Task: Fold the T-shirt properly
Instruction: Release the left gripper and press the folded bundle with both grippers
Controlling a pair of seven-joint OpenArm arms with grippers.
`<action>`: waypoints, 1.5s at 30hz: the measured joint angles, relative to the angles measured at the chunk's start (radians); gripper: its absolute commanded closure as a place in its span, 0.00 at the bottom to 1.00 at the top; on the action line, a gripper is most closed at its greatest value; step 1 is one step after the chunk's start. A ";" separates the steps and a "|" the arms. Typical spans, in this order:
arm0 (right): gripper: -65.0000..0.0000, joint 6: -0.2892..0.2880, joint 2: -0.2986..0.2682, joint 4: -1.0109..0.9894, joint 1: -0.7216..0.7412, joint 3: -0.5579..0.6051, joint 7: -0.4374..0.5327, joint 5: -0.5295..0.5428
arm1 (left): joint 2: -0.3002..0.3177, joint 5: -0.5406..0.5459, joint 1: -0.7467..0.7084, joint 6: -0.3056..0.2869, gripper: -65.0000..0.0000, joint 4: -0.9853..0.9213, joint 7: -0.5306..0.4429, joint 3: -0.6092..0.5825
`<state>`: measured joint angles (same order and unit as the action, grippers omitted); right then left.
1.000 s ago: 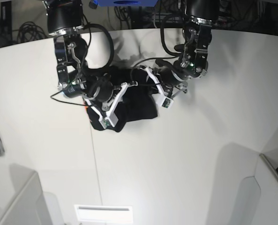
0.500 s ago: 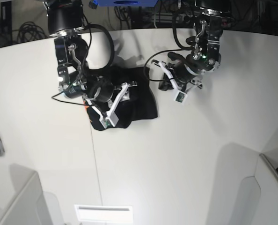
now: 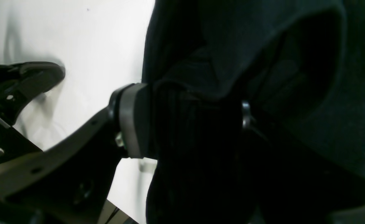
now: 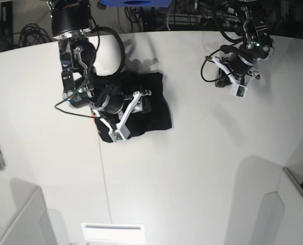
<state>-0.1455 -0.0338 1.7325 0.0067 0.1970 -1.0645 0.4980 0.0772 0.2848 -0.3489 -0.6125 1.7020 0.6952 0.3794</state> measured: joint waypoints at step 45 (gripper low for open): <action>1.00 0.074 -0.103 0.179 -0.205 -0.124 0.314 0.019 | 0.014 0.555 -0.026 -0.047 0.14 0.068 0.005 -0.115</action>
<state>-0.0715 -0.1368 1.9110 -0.1982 0.0731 -0.7506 0.5167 0.0910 0.8394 -0.3744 -0.6590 1.7695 0.7006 0.2642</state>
